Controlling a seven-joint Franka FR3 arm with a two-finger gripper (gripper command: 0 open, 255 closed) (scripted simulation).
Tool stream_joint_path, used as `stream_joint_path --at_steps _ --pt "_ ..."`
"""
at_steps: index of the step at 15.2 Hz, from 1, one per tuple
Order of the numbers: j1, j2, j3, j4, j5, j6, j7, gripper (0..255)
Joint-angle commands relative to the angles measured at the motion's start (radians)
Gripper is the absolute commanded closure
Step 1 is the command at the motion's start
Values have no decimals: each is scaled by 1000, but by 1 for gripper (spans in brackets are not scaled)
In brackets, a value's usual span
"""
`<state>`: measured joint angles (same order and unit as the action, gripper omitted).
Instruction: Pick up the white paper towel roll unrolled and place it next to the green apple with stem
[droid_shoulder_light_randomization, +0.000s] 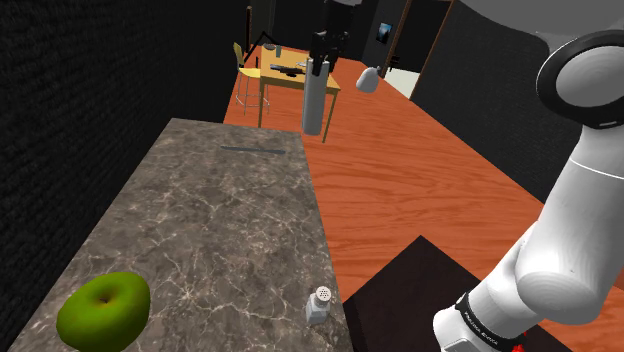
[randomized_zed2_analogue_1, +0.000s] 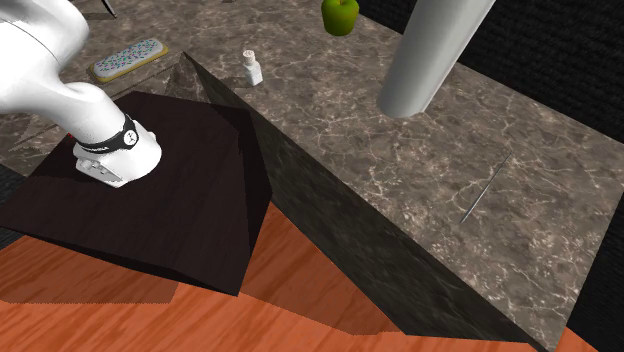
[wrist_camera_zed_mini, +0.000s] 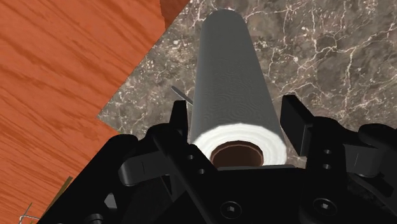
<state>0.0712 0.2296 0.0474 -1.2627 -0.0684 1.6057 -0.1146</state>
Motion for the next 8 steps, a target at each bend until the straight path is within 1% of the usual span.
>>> stream_joint_path --at_steps 1,8 --pt "1 13 0 50 -1 -37 -1 255" --pt "7 86 1 258 -5 -173 -7 255"
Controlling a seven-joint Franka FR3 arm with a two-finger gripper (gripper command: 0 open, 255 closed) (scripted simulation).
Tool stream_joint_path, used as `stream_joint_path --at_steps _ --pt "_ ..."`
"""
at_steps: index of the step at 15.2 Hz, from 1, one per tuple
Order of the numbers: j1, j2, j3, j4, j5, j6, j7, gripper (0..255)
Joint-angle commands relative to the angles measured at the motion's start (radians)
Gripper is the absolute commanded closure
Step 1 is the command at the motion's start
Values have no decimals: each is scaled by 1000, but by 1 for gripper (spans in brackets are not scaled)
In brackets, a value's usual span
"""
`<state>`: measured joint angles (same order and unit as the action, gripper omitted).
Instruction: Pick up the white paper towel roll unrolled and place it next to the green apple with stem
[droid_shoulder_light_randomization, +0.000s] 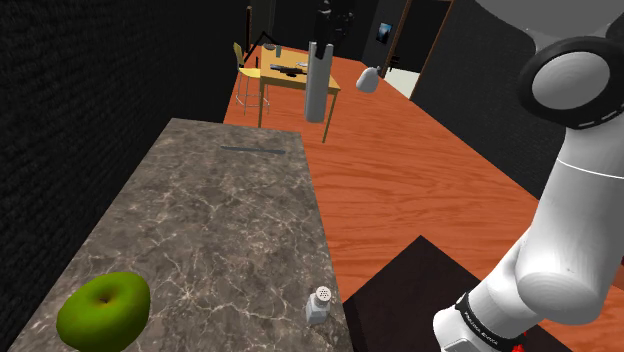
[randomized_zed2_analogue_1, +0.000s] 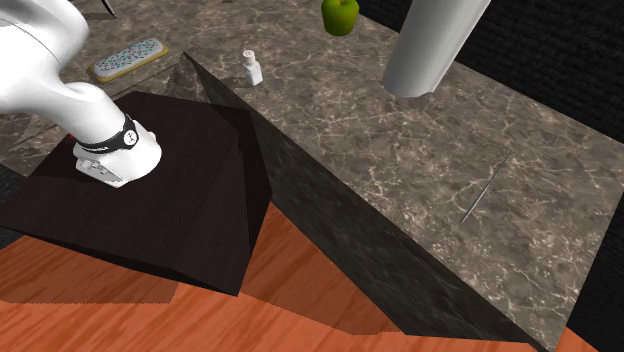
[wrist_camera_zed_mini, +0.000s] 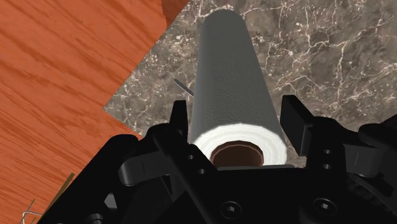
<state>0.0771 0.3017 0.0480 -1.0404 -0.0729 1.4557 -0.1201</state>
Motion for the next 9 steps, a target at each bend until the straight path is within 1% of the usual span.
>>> stream_joint_path --at_steps 1,2,5,9 --pt "2 29 0 74 -2 -45 -2 255" --pt "3 41 0 104 -3 -63 -3 255" --pt "43 -47 19 -45 -10 -7 61 255" --pt "95 -128 51 -181 -18 42 148 255"
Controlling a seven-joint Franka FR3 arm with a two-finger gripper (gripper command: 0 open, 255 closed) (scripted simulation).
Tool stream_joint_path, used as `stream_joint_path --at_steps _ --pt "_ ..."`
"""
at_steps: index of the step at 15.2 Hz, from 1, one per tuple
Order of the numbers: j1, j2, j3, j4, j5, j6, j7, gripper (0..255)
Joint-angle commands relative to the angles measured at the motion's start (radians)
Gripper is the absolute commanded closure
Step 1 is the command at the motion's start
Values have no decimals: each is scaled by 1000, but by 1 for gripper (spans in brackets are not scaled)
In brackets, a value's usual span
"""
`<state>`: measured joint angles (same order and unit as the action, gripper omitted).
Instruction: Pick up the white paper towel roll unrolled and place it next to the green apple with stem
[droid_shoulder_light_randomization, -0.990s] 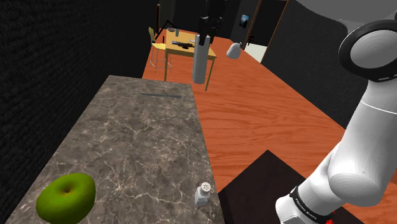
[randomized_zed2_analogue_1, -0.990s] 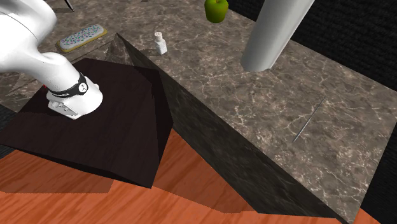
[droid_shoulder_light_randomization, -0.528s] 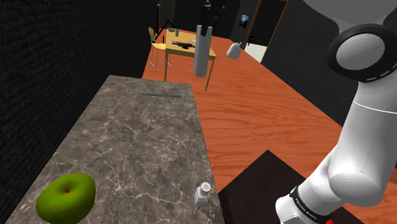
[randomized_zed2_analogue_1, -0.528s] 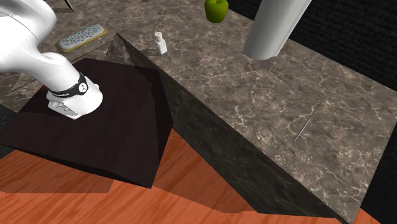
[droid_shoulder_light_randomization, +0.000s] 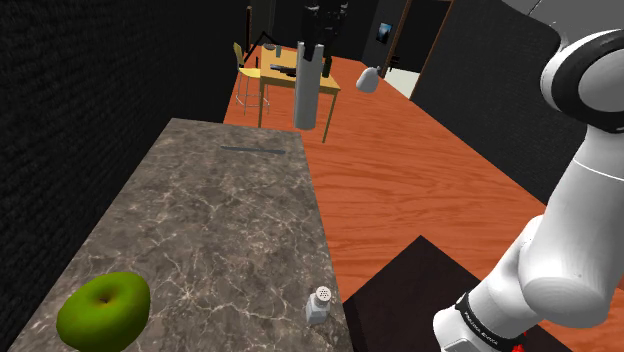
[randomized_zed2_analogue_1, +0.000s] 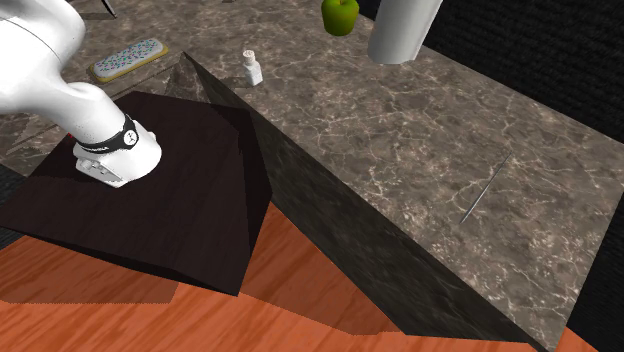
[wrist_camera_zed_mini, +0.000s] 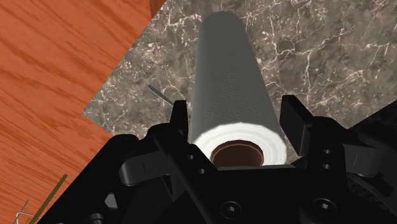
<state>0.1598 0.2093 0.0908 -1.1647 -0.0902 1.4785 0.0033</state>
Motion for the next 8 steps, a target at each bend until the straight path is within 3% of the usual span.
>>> stream_joint_path --at_steps 1,8 --pt "26 -51 16 -83 -3 29 46 255" --pt "113 -121 83 -212 -16 75 205 255"
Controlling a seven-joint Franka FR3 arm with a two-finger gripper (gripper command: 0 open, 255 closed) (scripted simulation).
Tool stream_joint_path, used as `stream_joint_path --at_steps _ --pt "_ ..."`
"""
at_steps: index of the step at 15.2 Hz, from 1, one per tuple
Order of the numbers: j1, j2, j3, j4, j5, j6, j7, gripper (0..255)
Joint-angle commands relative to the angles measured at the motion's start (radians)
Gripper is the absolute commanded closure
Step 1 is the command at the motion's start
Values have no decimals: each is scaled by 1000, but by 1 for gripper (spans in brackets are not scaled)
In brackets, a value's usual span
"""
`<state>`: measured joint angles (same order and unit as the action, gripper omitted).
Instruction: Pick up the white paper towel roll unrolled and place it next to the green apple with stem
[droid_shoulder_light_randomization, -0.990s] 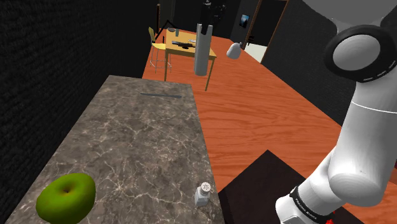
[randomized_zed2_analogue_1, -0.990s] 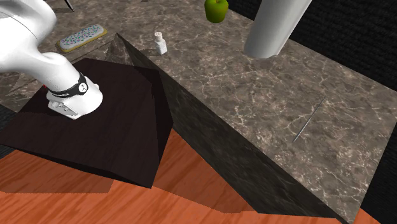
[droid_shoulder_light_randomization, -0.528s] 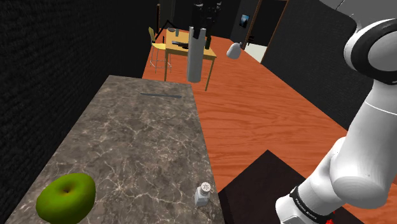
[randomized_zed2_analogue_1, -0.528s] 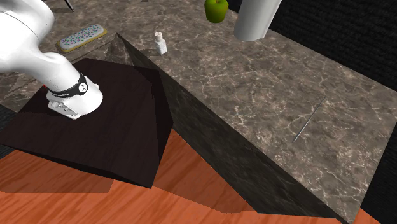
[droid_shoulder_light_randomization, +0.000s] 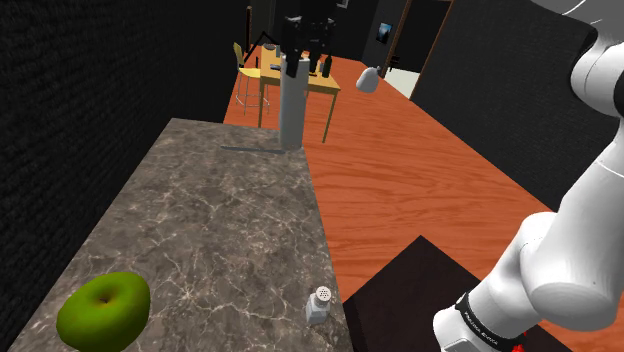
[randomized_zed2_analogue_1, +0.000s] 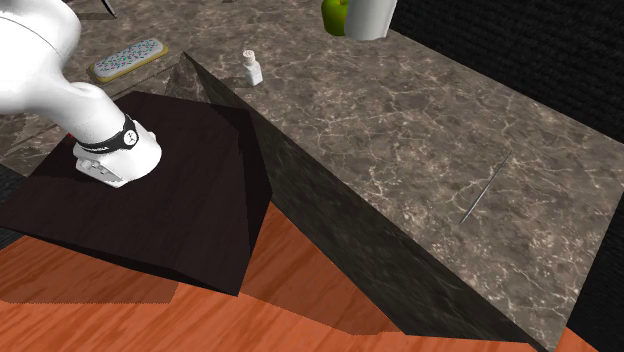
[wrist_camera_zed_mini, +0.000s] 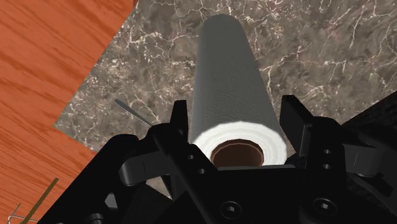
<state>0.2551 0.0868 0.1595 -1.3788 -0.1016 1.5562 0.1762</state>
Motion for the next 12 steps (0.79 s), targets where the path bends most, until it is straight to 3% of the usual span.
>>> stream_joint_path --at_steps 1,12 --pt "30 -3 24 -10 -7 2 56 255" --pt "175 19 139 -39 -42 23 318 255"
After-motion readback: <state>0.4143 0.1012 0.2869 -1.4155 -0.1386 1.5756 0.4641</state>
